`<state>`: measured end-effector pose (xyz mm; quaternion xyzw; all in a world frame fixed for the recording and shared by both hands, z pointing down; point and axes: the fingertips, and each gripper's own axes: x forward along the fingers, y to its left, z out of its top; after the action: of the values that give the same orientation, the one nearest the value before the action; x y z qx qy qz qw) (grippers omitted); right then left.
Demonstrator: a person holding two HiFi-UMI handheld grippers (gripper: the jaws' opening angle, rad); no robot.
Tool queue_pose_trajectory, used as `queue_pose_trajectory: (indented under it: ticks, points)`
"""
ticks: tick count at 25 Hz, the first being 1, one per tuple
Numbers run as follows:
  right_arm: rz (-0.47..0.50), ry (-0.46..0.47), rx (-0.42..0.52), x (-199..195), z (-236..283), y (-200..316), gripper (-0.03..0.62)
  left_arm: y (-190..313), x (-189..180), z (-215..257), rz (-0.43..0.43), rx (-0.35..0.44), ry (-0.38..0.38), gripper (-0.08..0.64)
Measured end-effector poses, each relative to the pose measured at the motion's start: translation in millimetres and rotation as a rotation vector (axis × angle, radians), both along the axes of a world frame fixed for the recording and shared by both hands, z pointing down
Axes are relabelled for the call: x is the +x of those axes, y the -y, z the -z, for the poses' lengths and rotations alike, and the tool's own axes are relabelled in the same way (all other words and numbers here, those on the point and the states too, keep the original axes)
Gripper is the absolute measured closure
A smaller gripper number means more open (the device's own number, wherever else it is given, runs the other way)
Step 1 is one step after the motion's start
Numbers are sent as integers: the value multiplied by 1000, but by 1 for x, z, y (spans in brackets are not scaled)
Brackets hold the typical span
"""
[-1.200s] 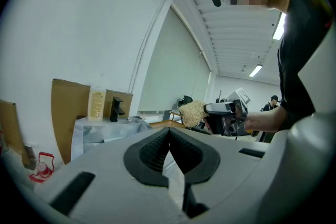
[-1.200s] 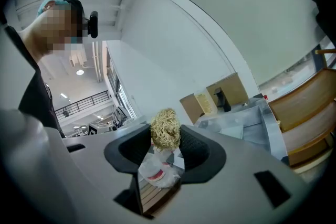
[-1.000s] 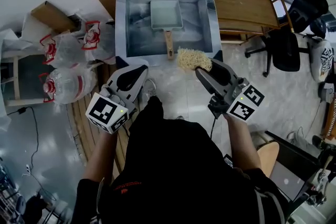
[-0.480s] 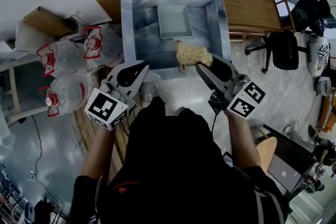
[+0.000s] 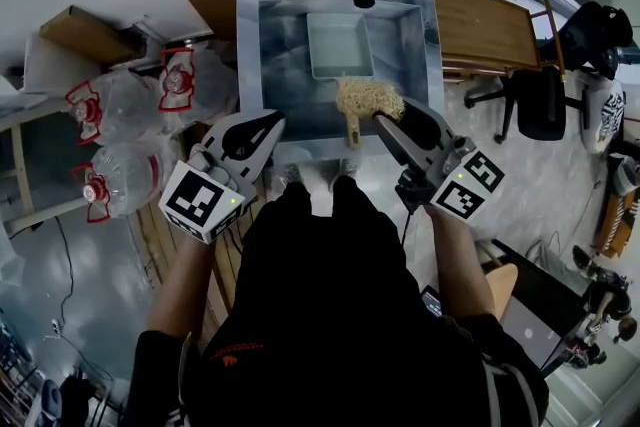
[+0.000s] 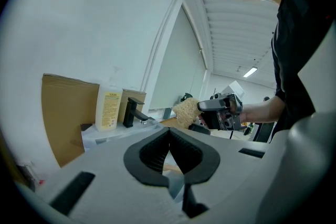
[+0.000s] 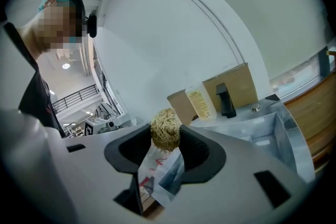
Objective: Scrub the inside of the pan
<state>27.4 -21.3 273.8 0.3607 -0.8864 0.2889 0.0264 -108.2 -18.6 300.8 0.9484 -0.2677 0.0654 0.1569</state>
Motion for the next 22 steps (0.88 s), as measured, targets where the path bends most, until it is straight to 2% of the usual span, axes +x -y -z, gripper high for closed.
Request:
queue_pose_trajectory:
  ticks: [6, 9, 19, 22]
  points:
    - [24, -1, -2, 8, -7, 18, 422, 11, 9, -5, 18, -10, 9, 541]
    - [44, -1, -6, 16, -12, 28, 423, 15, 17, -7, 56, -57, 13, 541]
    - [150, 3, -35, 51, -35, 66, 423, 36, 55, -25, 150, -106, 47, 541]
    - [185, 7, -35, 59, -39, 80, 423, 44, 64, -29, 178, -98, 61, 541]
